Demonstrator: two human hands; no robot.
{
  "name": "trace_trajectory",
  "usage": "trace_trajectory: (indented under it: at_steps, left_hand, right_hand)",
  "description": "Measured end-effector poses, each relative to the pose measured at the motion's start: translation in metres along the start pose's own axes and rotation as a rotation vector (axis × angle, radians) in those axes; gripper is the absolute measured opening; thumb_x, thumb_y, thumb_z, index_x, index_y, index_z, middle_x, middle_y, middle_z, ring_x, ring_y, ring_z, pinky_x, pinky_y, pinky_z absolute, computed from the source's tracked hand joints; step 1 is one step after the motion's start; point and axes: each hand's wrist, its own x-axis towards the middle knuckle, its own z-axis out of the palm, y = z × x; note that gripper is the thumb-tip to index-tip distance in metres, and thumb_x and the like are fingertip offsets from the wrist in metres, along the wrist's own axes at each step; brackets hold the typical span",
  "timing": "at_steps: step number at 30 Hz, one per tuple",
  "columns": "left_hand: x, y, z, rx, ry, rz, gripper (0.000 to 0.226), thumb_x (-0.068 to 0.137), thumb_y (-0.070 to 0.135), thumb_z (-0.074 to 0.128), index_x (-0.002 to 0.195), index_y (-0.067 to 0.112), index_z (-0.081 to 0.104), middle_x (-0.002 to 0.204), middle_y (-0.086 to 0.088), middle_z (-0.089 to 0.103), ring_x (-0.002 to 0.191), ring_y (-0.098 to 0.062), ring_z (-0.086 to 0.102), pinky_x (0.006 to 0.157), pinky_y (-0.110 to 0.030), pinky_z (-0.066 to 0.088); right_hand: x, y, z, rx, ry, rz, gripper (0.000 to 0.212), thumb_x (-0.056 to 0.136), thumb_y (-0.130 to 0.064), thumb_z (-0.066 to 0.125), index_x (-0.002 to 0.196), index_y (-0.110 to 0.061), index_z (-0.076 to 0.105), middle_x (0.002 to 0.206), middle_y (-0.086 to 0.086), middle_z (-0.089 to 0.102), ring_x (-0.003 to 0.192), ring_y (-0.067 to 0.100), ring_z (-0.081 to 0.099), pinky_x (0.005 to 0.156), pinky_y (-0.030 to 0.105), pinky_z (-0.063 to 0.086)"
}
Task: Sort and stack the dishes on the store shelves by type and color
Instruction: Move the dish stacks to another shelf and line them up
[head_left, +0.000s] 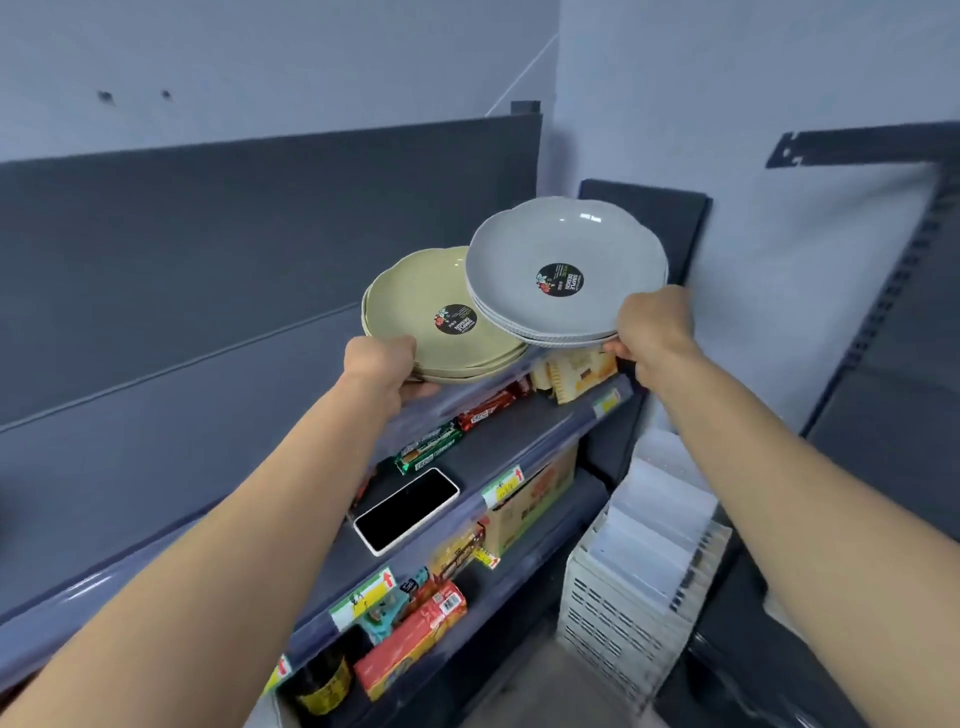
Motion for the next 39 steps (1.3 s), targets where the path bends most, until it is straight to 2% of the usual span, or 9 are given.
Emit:
trace_trajectory:
  at_steps: [4, 7, 9, 13, 17, 19, 22, 25, 39]
  left_hand:
    - [-0.022, -0.005, 0.064, 0.036, -0.179, -0.006, 0.032, 0.091, 0.000, 0.047, 0.122, -0.004, 0.049, 0.102, -0.022, 0.066, 0.066, -0.031, 0.066, 0.036, -0.033, 0.056]
    - [-0.048, -0.010, 0.117, 0.057, -0.324, 0.007, 0.033, 0.090, 0.000, 0.046, 0.122, -0.005, 0.050, 0.115, -0.021, 0.062, 0.071, -0.032, 0.066, 0.042, -0.037, 0.058]
    - [-0.071, -0.016, 0.154, 0.068, -0.413, 0.023, 0.033, 0.090, -0.001, 0.045, 0.123, -0.006, 0.051, 0.112, -0.019, 0.061, 0.064, -0.027, 0.062, 0.043, -0.036, 0.056]
    - [-0.118, -0.032, 0.225, 0.132, -0.568, 0.027, 0.037, 0.089, -0.001, 0.046, 0.125, -0.004, 0.053, 0.116, -0.018, 0.064, 0.070, -0.028, 0.067, 0.036, -0.032, 0.055]
    - [-0.185, -0.050, 0.292, 0.170, -0.686, 0.001, 0.030, 0.088, -0.001, 0.046, 0.117, -0.005, 0.055, 0.083, -0.012, 0.066, 0.036, -0.018, 0.064, 0.042, -0.033, 0.058]
    - [-0.226, -0.060, 0.323, 0.191, -0.754, -0.015, 0.026, 0.089, -0.002, 0.044, 0.114, -0.001, 0.053, 0.079, -0.010, 0.063, 0.050, -0.021, 0.064, 0.042, -0.031, 0.056]
    - [-0.281, -0.077, 0.371, 0.202, -0.837, -0.029, 0.033, 0.091, -0.004, 0.044, 0.122, -0.003, 0.052, 0.098, -0.014, 0.063, 0.062, -0.021, 0.061, 0.038, -0.029, 0.055]
    - [-0.332, -0.095, 0.416, 0.213, -0.898, -0.046, 0.035, 0.092, -0.004, 0.045, 0.126, -0.002, 0.050, 0.105, -0.015, 0.062, 0.065, -0.022, 0.062, 0.036, -0.029, 0.055]
    - [-0.461, -0.143, 0.550, 0.314, -1.066, -0.088, 0.036, 0.092, -0.005, 0.045, 0.128, -0.001, 0.049, 0.111, -0.014, 0.060, 0.086, -0.032, 0.063, 0.039, -0.033, 0.054]
  right_hand:
    - [0.004, 0.010, -0.076, 0.005, 0.182, 0.006, 0.037, 0.086, -0.003, 0.039, 0.120, 0.000, 0.053, 0.119, 0.022, 0.062, 0.056, 0.025, 0.055, 0.027, 0.012, 0.035]
    - [-0.001, 0.017, -0.142, -0.004, 0.234, 0.019, 0.019, 0.089, -0.004, 0.043, 0.107, -0.006, 0.048, 0.109, 0.012, 0.056, 0.060, 0.016, 0.052, 0.028, 0.014, 0.042]
    - [-0.007, 0.023, -0.185, 0.006, 0.286, 0.028, 0.016, 0.089, -0.004, 0.045, 0.105, -0.009, 0.046, 0.105, 0.010, 0.053, 0.060, 0.014, 0.051, 0.032, 0.014, 0.046]
    - [-0.016, 0.040, -0.274, 0.073, 0.508, 0.047, 0.039, 0.084, 0.000, 0.042, 0.121, 0.000, 0.053, 0.115, 0.020, 0.063, 0.078, 0.031, 0.060, 0.031, 0.018, 0.042]
    - [-0.038, 0.057, -0.371, 0.049, 0.662, 0.078, 0.040, 0.084, 0.000, 0.040, 0.122, -0.001, 0.052, 0.118, 0.017, 0.061, 0.077, 0.032, 0.059, 0.038, 0.023, 0.049]
    - [-0.050, 0.065, -0.423, 0.032, 0.746, 0.096, 0.039, 0.084, 0.001, 0.038, 0.120, 0.001, 0.051, 0.119, 0.019, 0.060, 0.067, 0.031, 0.057, 0.047, 0.030, 0.051]
    - [-0.066, 0.077, -0.498, 0.022, 0.823, 0.114, 0.041, 0.083, 0.001, 0.037, 0.121, 0.005, 0.052, 0.115, 0.022, 0.061, 0.064, 0.028, 0.054, 0.030, 0.016, 0.038]
    - [-0.082, 0.087, -0.566, 0.019, 0.887, 0.128, 0.043, 0.082, 0.002, 0.036, 0.121, 0.005, 0.052, 0.103, 0.018, 0.058, 0.051, 0.023, 0.049, 0.027, 0.012, 0.032]
    - [-0.118, 0.137, -0.753, 0.096, 1.143, 0.231, 0.044, 0.080, 0.002, 0.041, 0.122, 0.008, 0.052, 0.093, 0.018, 0.056, 0.047, 0.022, 0.050, 0.034, 0.020, 0.041]
